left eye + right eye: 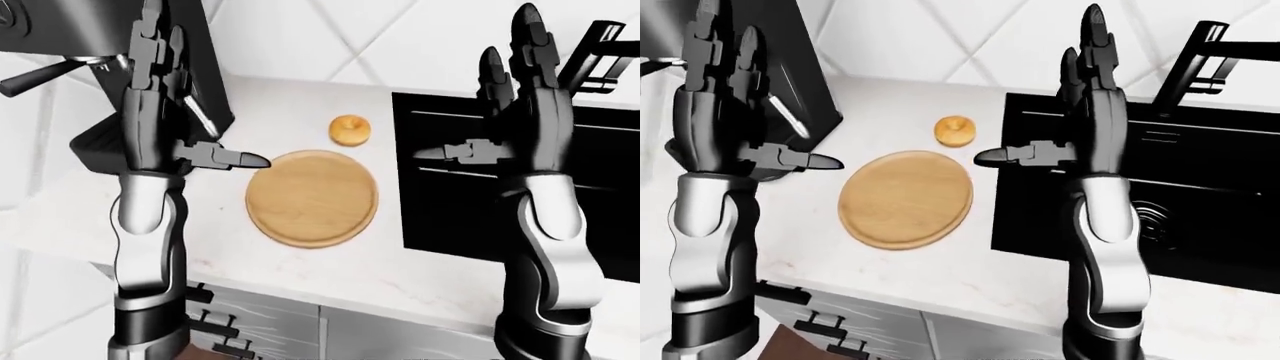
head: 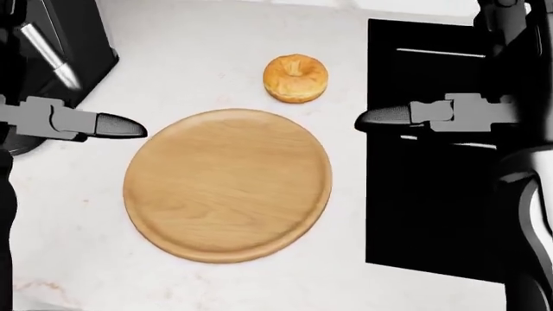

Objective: Place the pastries on the plates.

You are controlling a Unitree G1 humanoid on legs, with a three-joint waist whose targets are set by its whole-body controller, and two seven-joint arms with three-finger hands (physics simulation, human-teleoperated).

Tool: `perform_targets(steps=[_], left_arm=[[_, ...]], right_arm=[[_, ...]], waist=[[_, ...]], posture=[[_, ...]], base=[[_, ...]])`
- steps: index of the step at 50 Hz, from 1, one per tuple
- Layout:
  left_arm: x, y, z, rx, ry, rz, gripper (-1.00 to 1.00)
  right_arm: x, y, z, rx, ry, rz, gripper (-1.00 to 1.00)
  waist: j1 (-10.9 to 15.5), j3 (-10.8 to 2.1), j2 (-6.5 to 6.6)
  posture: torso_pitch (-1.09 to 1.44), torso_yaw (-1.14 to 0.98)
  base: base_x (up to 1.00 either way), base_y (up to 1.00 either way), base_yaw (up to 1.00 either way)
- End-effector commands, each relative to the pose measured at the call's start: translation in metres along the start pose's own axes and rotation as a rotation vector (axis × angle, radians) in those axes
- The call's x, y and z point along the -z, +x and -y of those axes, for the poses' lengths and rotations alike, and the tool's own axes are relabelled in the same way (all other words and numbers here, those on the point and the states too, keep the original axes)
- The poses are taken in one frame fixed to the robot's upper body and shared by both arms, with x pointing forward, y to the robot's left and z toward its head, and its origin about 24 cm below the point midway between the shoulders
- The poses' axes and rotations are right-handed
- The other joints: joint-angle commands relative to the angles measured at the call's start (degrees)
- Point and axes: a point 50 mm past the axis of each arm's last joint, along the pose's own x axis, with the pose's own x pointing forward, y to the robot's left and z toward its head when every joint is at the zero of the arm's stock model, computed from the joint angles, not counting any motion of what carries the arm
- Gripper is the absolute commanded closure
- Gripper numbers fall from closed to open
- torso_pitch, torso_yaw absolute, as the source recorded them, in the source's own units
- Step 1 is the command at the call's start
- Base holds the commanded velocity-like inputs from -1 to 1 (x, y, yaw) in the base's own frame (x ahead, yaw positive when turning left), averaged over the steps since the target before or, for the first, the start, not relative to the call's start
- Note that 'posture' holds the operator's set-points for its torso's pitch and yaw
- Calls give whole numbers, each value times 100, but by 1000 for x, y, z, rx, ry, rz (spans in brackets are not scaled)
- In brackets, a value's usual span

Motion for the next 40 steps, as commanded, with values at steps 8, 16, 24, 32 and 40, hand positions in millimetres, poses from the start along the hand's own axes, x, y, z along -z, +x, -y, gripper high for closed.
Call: perform_targets(steps=[8, 16, 24, 32, 40], left_arm=[[-13, 5, -2, -7, 17, 69, -100], [-12, 3, -1, -6, 17, 66, -100], [-12, 2, 0, 0, 19, 65, -100], [-13, 3, -2, -1, 19, 66, -100], [-15, 4, -3, -1, 17, 70, -100]], right_arm=[[-5, 2, -6, -25, -9, 35, -100], [-4, 1, -4, -9, 12, 37, -100], [-4, -1, -5, -15, 9, 38, -100], [-4, 1, -5, -11, 21, 40, -100], [-7, 2, -5, -10, 14, 38, -100]], waist=[[68, -112, -86], [-11, -68, 104], [142, -113, 23], [216, 121, -365], [75, -101, 82]], posture=[[0, 0], [0, 0], [0, 0], [0, 0], [0, 0]], base=[[0, 16, 0], [0, 52, 0], [2, 0, 0], [47, 0, 0], [12, 0, 0]])
